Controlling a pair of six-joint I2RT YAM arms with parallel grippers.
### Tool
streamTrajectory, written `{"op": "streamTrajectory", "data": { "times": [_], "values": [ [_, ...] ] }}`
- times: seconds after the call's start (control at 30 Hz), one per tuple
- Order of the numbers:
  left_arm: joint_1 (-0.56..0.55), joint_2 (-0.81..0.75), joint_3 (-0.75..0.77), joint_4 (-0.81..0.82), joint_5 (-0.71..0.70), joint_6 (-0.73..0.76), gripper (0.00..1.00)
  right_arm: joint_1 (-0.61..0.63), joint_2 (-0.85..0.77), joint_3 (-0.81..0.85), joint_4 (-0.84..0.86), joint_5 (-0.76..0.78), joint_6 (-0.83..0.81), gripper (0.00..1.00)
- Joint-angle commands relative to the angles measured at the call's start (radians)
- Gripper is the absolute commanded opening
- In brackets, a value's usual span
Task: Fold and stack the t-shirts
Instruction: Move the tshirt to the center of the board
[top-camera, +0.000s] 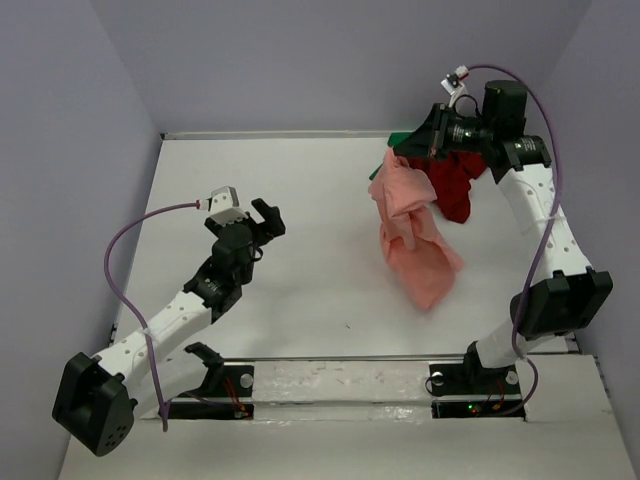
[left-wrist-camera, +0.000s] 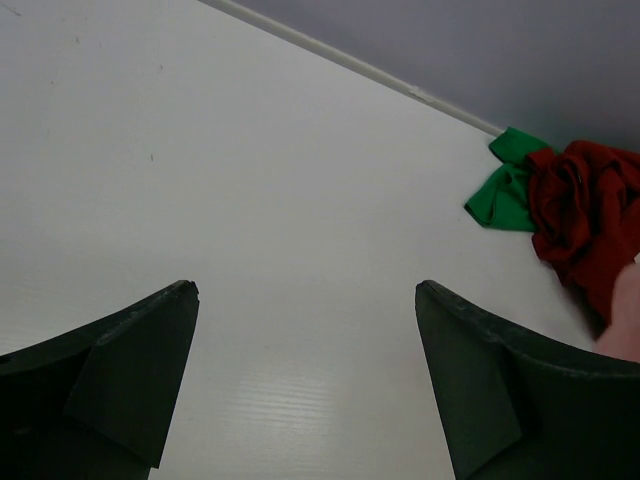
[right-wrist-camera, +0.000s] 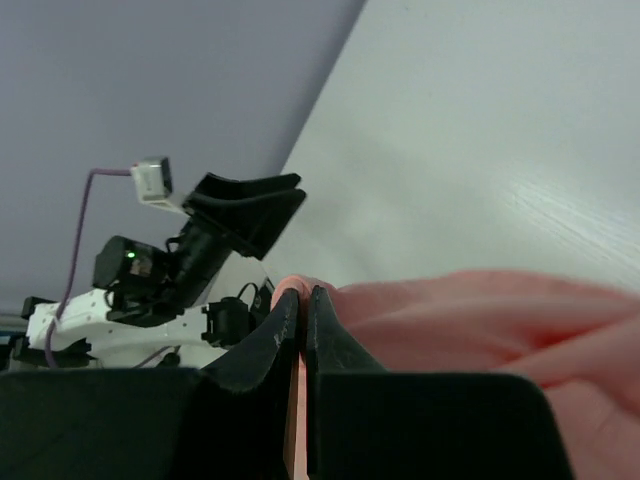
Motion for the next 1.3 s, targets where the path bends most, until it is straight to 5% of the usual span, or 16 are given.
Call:
{"op": "streamTrajectory", "data": {
  "times": [0.0, 0.23, 0.67, 0.97, 1.27],
  "values": [
    [0.004, -0.024, -0.002, 0.036, -0.040, 0.008, 0.99, 0.033, -0.051, -0.069, 0.044, 0.058, -0.055, 0.00],
    [0.004, -0.041, -0.007, 0.030, -0.057, 0.006, 0.99, 0.100, -0.025, -0.152, 0.085, 0.092, -0.069, 0.00],
    [0.004, -0.058, -0.008, 0.022, -0.075, 0.006, 0.99, 0.166, -0.118, 0.004, 0.033, 0.022, -0.048, 0.00],
    [0.004, -0.070, -0.013, 0.021, -0.074, 0.003, 0.99, 0.166, -0.193, -0.095, -0.041, 0.157, -0.108, 0.00],
    [0.004, -0.058, -0.002, 0.009, -0.097, -0.003, 0.99, 0.197, 0.046, -0.002, -0.055, 0.275, -0.117, 0.00]
  ]
}}
